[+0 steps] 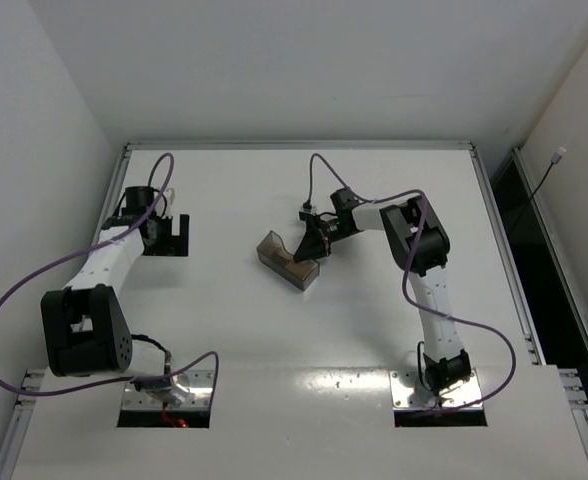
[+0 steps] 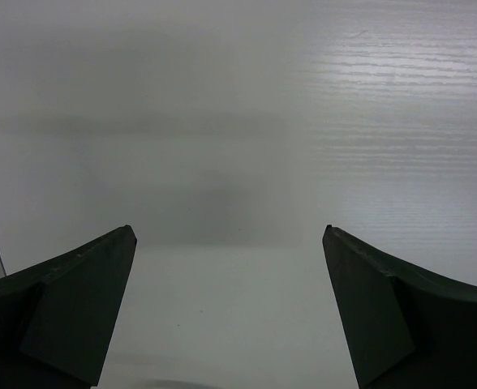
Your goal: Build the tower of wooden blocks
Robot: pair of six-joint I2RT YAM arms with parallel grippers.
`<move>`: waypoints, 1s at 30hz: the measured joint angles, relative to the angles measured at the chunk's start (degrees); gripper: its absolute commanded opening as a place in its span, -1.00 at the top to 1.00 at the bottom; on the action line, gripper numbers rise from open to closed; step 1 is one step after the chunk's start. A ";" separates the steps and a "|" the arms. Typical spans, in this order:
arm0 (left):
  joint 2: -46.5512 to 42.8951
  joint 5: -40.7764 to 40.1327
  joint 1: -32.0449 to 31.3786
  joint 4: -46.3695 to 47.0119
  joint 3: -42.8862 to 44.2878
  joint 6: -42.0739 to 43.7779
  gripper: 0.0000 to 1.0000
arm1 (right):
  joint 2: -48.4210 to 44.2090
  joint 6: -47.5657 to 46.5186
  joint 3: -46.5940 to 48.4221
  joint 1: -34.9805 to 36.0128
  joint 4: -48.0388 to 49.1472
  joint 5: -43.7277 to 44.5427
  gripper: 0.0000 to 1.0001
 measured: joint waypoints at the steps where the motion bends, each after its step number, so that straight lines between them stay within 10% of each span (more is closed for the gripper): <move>1: 0.07 0.00 0.00 0.00 0.00 0.00 -1.00 | 0.74 1.73 -0.79 -0.35 0.52 -1.97 1.00; 30: 1.03 0.48 0.00 -0.24 1.09 0.00 -1.00 | -4.28 10.99 -1.95 3.91 3.56 -0.13 1.00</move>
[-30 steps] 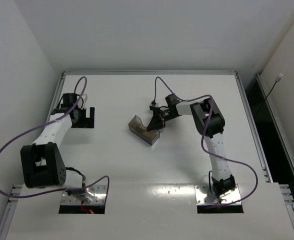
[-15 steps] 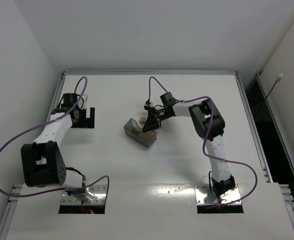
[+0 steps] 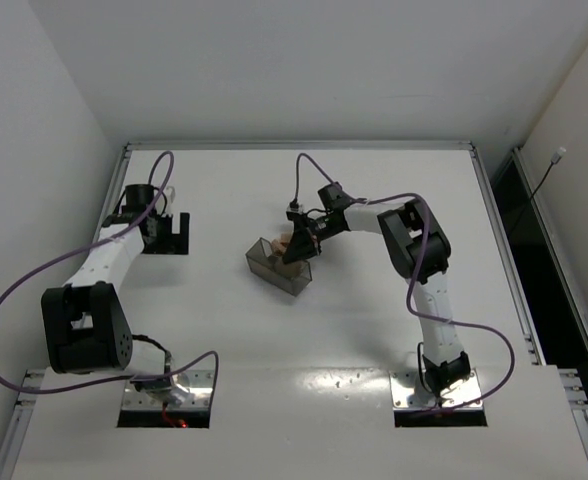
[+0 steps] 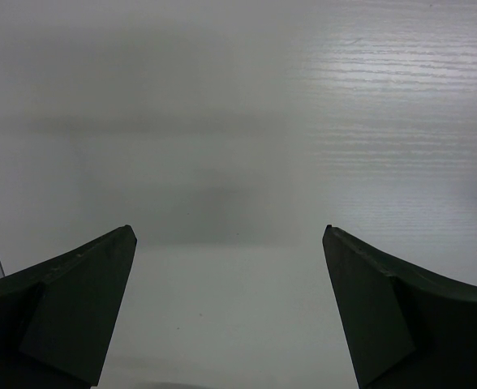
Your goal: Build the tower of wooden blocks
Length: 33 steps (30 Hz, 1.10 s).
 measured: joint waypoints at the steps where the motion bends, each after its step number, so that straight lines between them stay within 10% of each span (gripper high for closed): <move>1: 0.00 0.00 0.00 0.00 0.00 0.02 -1.00 | -0.04 0.42 -0.04 -0.17 0.11 -0.07 1.00; 33: -0.13 0.28 0.00 -0.44 0.00 0.02 -1.00 | -5.55 3.08 -2.19 7.08 0.31 -0.61 1.00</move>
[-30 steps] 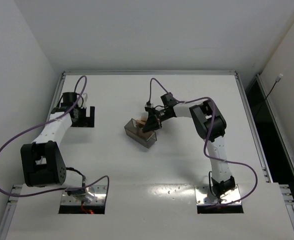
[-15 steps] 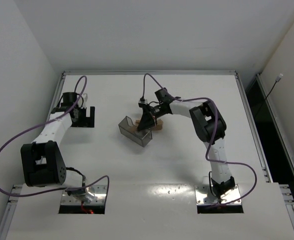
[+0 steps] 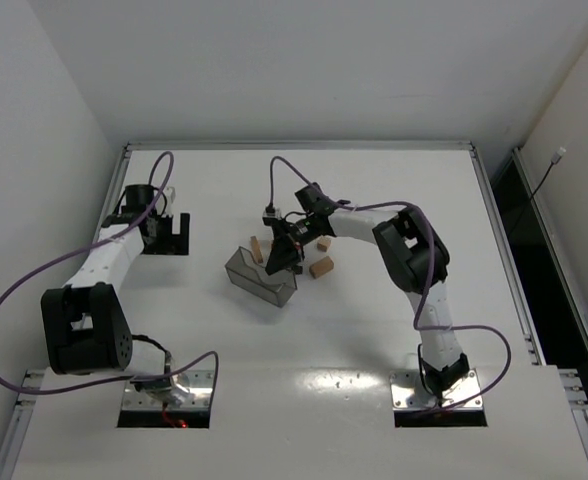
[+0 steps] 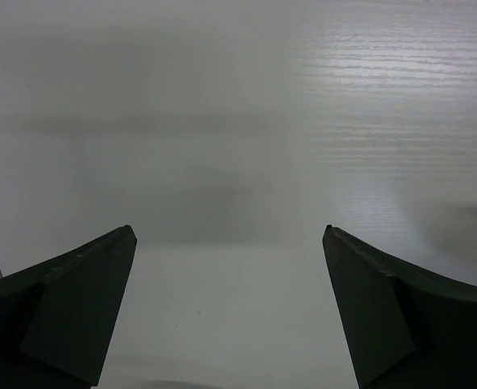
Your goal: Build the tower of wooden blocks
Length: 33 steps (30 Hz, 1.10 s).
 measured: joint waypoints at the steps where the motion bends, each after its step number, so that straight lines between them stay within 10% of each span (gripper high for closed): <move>1: -0.07 0.15 0.00 -0.02 0.00 -0.02 -1.00 | -0.13 0.22 1.31 0.35 0.31 0.00 1.00; 12: -1.70 0.79 0.00 -0.02 -0.52 0.00 -1.00 | -13.81 -0.15 -0.57 -3.69 6.91 4.79 1.00; 19: -3.52 1.31 0.00 -0.22 -1.03 0.00 -1.00 | -13.57 -25.03 17.88 -12.57 -25.05 44.17 1.00; 33: -3.61 1.66 0.00 -0.79 -1.16 0.00 -1.00 | -15.63 -46.64 23.65 -24.55 -33.70 88.43 1.00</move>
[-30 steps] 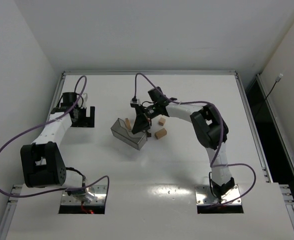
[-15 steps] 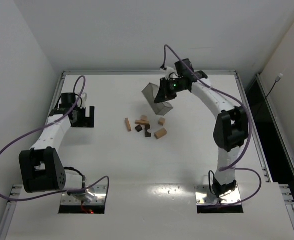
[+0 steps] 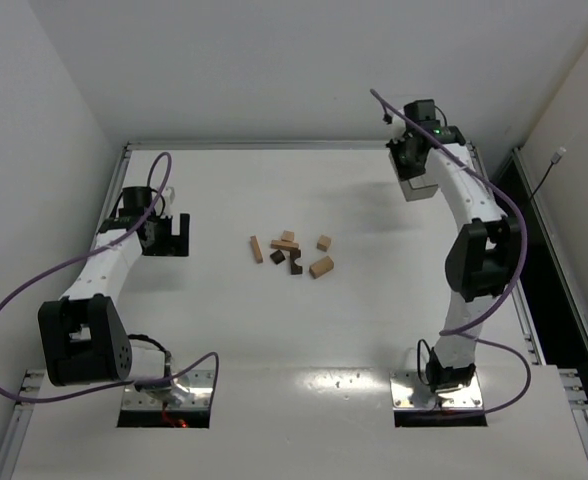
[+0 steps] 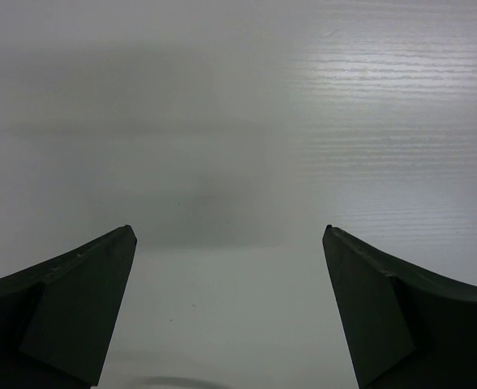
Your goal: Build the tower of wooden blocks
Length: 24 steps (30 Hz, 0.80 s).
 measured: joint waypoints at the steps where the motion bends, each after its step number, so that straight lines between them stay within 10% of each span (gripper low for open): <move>1: 0.00 -0.02 0.00 0.02 0.00 0.00 -1.00 | 0.24 -1.31 0.42 -1.57 -0.04 1.11 1.00; 12: -0.11 -0.02 -0.09 0.50 0.00 0.00 -1.00 | 14.23 -5.07 12.72 -16.74 0.31 1.97 1.00; 24: -0.31 0.15 -0.44 0.79 0.09 0.37 -1.00 | 25.86 -4.26 16.48 -18.38 -0.55 -2.89 0.93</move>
